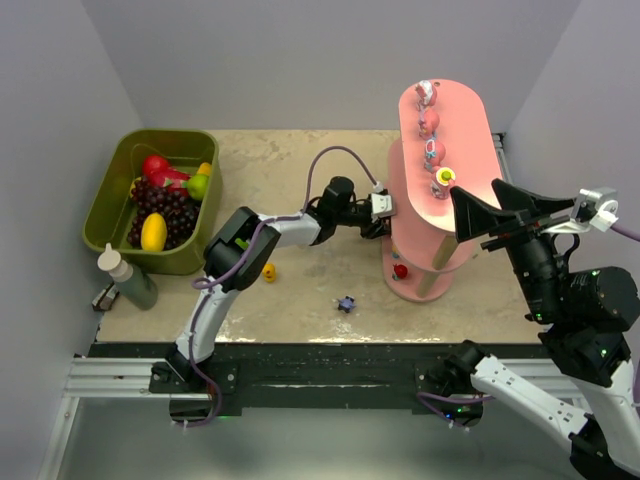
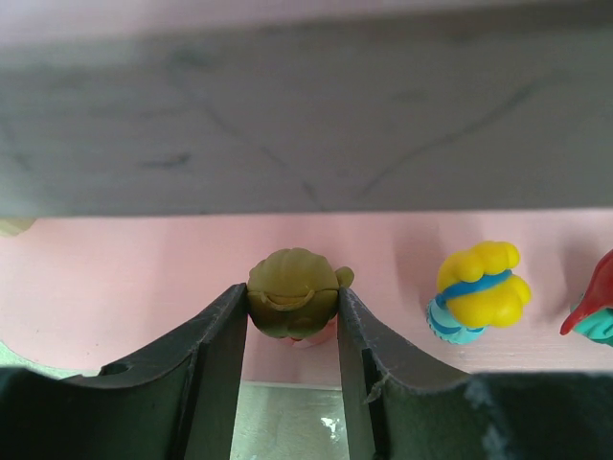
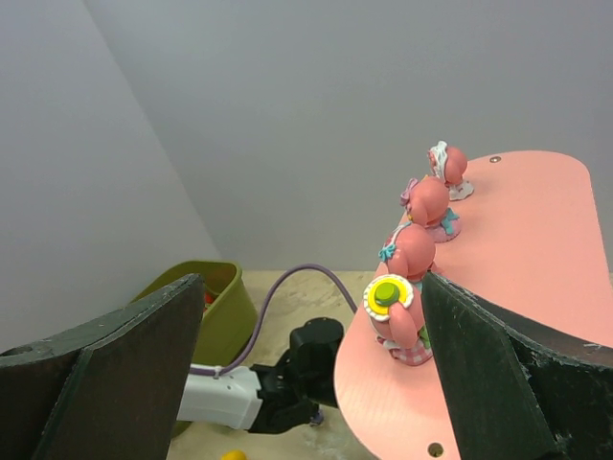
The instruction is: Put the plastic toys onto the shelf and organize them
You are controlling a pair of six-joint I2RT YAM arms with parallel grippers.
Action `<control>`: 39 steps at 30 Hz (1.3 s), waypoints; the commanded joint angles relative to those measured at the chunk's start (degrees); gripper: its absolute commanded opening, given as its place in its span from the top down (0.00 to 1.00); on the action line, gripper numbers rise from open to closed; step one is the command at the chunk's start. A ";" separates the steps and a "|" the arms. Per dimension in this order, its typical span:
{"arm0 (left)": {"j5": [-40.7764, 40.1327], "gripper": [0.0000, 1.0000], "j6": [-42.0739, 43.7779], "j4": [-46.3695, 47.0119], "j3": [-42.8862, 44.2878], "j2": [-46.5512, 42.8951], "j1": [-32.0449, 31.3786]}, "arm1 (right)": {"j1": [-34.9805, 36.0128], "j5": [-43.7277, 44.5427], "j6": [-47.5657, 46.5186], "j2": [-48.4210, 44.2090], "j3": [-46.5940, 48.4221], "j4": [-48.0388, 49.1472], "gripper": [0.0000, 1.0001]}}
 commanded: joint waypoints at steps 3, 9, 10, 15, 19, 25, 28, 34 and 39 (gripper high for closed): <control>0.94 0.58 2.76 -1.70 2.63 0.58 -0.38 | 0.07 1.18 -0.49 -0.15 1.30 2.33 0.02; 0.50 0.46 2.94 -1.71 2.89 0.40 -0.47 | -0.02 1.27 -0.49 0.11 1.21 2.33 0.02; 0.32 0.43 2.94 -1.62 2.89 0.40 -0.47 | -0.02 1.27 -0.49 0.11 1.21 2.33 0.02; -0.21 0.35 1.71 0.13 2.80 -0.30 -0.47 | 0.07 1.01 -0.14 0.29 0.95 2.16 0.02; -1.17 0.30 1.53 1.28 1.93 -1.18 -0.47 | 0.07 1.27 -0.14 0.38 1.29 1.98 0.02; -4.33 0.23 2.41 2.25 -1.06 -3.37 -0.47 | -0.02 1.01 0.03 0.02 1.56 1.37 0.02; -5.83 0.23 2.15 2.77 -1.86 -4.17 -0.21 | 0.07 0.66 0.12 0.46 2.26 0.23 0.02; -6.97 0.21 1.36 4.18 -4.66 -6.45 0.32 | 0.07 0.57 0.65 0.73 3.40 -1.36 0.02; -9.60 0.21 1.45 4.70 -9.22 -10.22 1.46 | -0.02 0.92 1.00 0.99 3.67 -2.15 0.02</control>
